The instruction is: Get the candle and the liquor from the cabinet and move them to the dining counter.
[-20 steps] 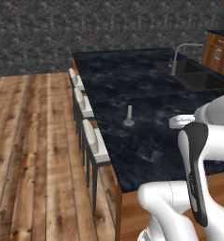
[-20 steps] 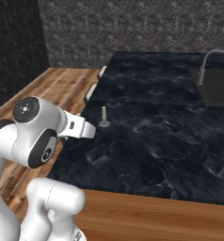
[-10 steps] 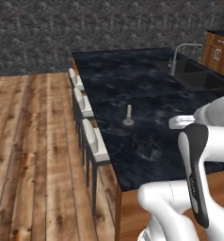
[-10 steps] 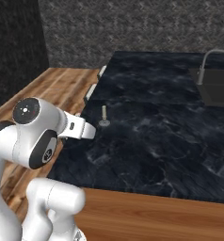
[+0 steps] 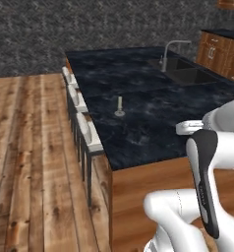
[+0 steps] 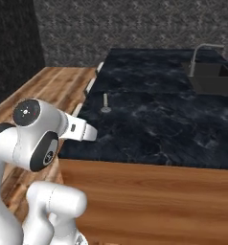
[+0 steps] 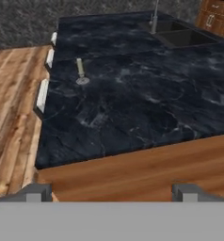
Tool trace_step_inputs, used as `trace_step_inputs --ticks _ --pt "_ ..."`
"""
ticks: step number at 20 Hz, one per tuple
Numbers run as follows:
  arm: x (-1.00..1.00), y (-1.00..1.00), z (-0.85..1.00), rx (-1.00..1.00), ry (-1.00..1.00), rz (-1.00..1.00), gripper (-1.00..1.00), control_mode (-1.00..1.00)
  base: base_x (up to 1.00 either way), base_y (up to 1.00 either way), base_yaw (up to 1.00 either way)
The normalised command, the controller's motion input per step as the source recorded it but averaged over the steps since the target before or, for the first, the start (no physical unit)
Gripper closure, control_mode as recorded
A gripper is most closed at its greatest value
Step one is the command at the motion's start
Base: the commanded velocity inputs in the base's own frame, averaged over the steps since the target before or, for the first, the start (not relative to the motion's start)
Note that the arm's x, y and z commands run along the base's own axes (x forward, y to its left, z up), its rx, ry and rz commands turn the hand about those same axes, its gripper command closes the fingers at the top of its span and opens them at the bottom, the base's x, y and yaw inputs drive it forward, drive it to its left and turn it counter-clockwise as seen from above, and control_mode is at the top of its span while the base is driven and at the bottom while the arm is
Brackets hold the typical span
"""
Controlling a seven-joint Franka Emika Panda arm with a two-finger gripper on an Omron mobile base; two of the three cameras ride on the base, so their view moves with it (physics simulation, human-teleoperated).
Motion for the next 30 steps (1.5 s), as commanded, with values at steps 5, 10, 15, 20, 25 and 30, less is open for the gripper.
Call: trace_step_inputs --ticks 5,10,15,20,25,30 --pt "0.0 0.0 0.0 0.0 0.0 0.0 -1.0 1.0 -0.05 0.07 -0.89" --pt "0.0 0.0 0.0 0.0 0.0 0.0 -1.0 1.0 0.0 0.06 -0.99" --pt "0.0 0.0 0.0 0.0 0.0 0.0 -1.0 1.0 0.0 0.02 -1.0" --pt "0.0 0.0 0.0 0.0 0.0 0.0 -1.0 1.0 0.01 0.0 -0.98" --pt "0.0 0.0 0.0 0.0 0.0 0.0 -1.0 1.0 0.4 0.0 -0.51" --pt "0.0 0.0 0.0 0.0 0.0 0.0 -1.0 1.0 0.83 -0.1 0.0"
